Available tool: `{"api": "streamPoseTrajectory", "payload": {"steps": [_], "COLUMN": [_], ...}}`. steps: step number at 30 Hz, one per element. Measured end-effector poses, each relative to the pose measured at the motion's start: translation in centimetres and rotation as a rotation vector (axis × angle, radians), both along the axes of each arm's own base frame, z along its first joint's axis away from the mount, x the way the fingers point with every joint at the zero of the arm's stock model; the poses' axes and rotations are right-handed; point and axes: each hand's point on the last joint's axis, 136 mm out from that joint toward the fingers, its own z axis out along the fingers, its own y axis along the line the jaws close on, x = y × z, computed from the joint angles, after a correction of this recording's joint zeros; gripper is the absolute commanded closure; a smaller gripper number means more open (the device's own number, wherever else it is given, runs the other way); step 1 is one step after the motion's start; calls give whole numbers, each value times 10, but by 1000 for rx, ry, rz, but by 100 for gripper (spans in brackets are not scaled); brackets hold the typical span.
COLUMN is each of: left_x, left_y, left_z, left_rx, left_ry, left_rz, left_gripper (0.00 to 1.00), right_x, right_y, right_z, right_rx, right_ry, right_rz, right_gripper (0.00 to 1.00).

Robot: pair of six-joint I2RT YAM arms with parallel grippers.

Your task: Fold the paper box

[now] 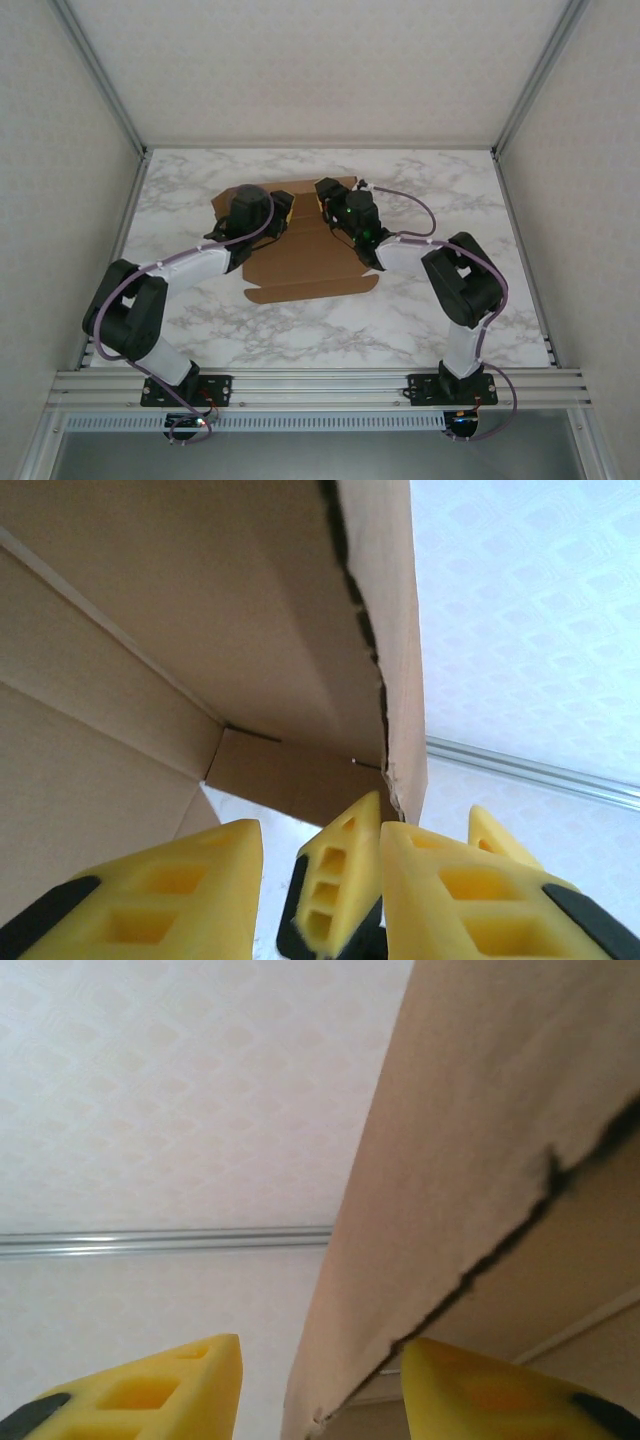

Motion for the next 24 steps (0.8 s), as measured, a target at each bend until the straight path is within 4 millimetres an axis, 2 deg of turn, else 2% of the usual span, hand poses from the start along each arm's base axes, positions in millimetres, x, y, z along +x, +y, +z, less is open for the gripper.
{"api": "streamPoseTrajectory", "payload": {"steps": [7,16,19,24], "left_x": [-4,-19,-27,-37], "left_y": [5,14,22,47], "left_z": [12,40,52,80], "left_rx": [26,124,187,274], "left_ry": [-26,-111,-148,-221], "left_rz": [-8,-52,-57,-23], "left_gripper": [63,61,60,57], "right_x": [11,15,20,26], "right_y": [8,2,-4,-13], "right_z": [-10,-15,-15,-14], "right_rx": [-4,-14,-12,-6], "right_ry": [16,29,29,32], "right_rz": [-1,-17,-29,-44], "right_gripper": [69,81,82,90]}}
